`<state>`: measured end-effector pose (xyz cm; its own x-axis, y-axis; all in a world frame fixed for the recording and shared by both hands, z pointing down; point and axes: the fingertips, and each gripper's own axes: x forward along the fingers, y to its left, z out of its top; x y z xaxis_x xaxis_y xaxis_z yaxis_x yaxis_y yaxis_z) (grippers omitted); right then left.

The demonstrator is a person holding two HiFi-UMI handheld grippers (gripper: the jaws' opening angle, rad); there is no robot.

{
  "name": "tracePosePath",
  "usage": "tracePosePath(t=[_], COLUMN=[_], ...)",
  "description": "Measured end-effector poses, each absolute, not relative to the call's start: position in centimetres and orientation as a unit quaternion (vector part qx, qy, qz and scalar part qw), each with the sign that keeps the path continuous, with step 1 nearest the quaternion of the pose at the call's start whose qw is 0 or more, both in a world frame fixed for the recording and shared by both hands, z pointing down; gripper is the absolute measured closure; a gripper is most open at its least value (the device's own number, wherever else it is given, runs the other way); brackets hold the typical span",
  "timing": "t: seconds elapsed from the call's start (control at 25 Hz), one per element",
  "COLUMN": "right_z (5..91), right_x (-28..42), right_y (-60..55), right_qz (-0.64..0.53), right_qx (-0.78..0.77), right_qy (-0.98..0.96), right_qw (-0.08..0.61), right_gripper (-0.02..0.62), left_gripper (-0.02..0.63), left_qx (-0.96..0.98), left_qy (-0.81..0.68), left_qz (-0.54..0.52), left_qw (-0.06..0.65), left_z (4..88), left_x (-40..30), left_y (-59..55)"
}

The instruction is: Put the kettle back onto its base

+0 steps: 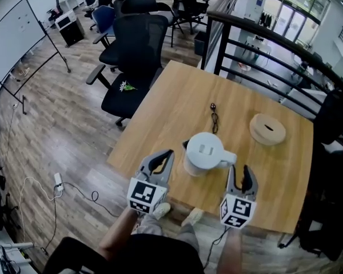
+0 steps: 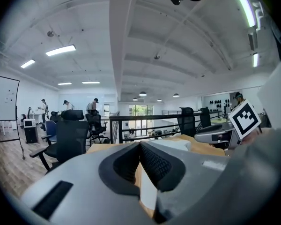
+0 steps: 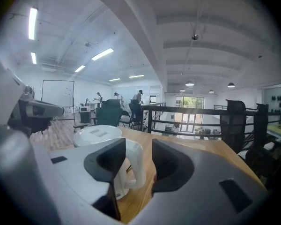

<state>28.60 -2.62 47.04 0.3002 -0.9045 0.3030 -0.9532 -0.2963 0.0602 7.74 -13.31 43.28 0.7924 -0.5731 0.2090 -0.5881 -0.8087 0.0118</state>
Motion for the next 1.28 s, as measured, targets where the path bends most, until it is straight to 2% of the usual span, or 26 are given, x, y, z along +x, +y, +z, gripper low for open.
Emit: tracePosePath(t=[0.64, 1.0, 1.28], right_z=[42.5, 42.4, 42.9], right_x=[26.4, 25.0, 24.6], right_y=[0.5, 2.8, 3.3], right_qz=[0.065, 0.065, 0.074], right_qx=[0.829, 0.850, 0.853], right_qy=[-0.546, -0.512, -0.507], right_qw=[0.102, 0.101, 0.102], right_gripper=[0.505, 0.584, 0.595], left_gripper=[0.604, 0.604, 0.604], left_qx=[0.964, 0.971, 0.976], left_qy=[-0.256, -0.221, -0.205], left_qz=[0.076, 0.089, 0.080], left_qw=[0.008, 0.025, 0.007], left_z=[39.3, 40.0, 39.7], left_x=[7.7, 7.4, 8.1], left_y=[-13.1, -12.1, -12.0])
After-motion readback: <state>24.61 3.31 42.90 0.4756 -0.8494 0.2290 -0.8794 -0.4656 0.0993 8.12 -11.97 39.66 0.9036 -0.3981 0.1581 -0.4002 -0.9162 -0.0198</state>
